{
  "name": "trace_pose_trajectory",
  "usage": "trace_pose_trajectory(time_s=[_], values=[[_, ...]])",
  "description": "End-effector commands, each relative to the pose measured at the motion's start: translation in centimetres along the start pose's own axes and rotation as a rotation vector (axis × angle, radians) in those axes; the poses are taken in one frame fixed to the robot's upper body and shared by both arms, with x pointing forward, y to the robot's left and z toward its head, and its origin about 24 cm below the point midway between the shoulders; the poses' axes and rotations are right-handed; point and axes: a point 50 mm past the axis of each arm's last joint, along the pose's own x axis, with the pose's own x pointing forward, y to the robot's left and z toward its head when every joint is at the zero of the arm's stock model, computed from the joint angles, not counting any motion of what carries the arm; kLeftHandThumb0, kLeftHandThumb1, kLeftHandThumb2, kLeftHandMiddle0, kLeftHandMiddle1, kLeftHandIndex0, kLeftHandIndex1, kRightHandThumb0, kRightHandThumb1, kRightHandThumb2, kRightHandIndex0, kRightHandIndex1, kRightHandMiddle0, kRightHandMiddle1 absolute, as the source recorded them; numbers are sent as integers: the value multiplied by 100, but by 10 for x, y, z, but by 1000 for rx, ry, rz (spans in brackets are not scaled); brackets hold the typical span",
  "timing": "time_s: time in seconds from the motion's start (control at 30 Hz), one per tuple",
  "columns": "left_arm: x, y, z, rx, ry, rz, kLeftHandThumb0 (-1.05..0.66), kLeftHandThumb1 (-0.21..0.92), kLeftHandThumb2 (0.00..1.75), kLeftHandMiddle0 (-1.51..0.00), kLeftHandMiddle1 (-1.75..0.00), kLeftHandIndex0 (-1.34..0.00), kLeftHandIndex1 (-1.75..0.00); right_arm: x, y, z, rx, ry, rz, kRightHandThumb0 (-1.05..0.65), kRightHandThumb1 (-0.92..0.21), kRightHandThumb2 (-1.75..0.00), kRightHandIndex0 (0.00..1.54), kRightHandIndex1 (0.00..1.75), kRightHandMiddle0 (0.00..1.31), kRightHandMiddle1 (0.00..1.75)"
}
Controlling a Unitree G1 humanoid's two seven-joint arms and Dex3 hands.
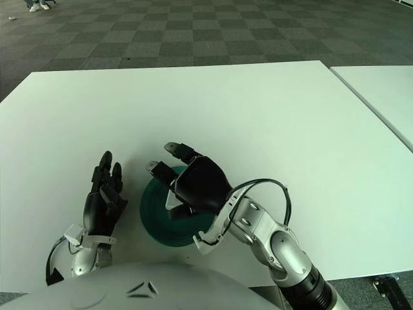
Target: Put the charger into the plate.
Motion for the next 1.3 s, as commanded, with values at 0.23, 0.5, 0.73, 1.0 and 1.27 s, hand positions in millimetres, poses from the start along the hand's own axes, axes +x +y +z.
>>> trace_pose_trajectory(time_s=[0.23, 0.5, 0.73, 1.0, 1.27], values=[[-6, -1, -7, 3, 44, 11, -105, 92, 107, 0, 0, 0, -22, -25, 8, -61, 433, 314, -405, -97, -92, -89, 22, 5, 0, 49], [-8, 1, -5, 4, 43, 12, -105, 92, 107, 0, 0, 0, -22, -42, 33, -73, 1003, 502, -672, -88, -92, -82, 24, 5, 0, 54], [-10, 3, -5, 5, 42, 13, -105, 92, 107, 0, 0, 0, -22, -58, 46, -71, 1214, 577, -819, -80, -92, -80, 25, 4, 0, 69], [-12, 5, -3, 6, 42, 14, -105, 92, 107, 0, 0, 0, -22, -62, 56, -61, 1301, 586, -807, -77, -92, -82, 22, 2, 0, 65], [-14, 8, -1, 7, 41, 15, -105, 92, 107, 0, 0, 0, -22, -71, 70, -54, 1339, 592, -721, -81, -92, -84, 14, 0, 0, 47]])
